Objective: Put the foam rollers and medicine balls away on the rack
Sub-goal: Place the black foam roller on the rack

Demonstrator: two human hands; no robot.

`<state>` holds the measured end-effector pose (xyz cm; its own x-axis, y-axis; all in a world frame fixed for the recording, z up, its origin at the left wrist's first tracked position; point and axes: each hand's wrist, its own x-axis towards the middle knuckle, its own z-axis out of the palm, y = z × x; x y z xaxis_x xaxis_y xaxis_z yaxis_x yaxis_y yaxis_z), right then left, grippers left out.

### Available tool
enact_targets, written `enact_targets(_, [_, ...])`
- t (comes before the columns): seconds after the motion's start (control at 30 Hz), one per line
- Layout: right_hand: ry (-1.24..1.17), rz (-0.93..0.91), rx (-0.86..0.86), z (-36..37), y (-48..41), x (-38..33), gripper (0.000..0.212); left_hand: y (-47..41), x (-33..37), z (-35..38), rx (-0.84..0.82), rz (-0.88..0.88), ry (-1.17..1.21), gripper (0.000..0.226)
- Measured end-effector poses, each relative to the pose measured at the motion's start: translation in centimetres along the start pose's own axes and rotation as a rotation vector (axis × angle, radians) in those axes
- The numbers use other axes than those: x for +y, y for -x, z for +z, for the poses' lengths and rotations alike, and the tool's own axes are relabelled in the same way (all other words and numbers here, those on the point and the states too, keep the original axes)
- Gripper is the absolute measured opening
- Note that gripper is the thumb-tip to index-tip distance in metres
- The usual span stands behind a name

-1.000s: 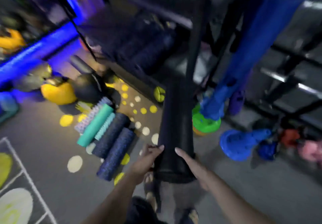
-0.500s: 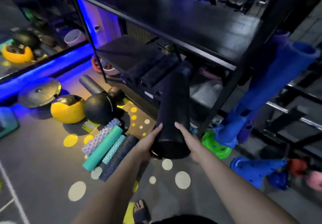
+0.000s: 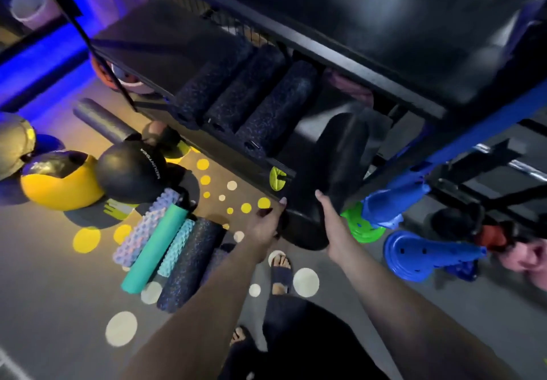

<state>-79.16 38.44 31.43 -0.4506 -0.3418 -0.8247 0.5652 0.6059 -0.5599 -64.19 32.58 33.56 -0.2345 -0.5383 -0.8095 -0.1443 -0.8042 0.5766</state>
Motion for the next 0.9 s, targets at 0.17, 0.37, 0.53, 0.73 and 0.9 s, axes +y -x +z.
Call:
enact_targets(0.17, [0.106,0.012,0.028,2.9,-6.2,-6.2,0.106,-7.8,4.7,2.5,-0.016,-0.102,-0.071,0.046])
enact_targets(0.37, [0.119,-0.058,0.242,7.1,-16.2,-10.9,0.11,-17.3,8.7,5.0,-0.013,-0.076,-0.015,0.021])
enact_targets(0.53, [0.03,-0.147,0.297,10.2,-22.6,-11.6,0.107,-22.3,9.4,5.5,-0.117,0.046,0.077,0.052])
enact_targets(0.73, [0.035,-0.216,0.504,12.3,-27.7,-7.9,0.069,-28.1,7.4,3.4,-0.122,-0.02,0.168,0.036])
enact_targets(0.9, [0.212,-0.164,0.679,14.4,-27.4,2.8,0.054,-28.8,-0.7,-6.6,0.016,-0.17,0.069,0.032])
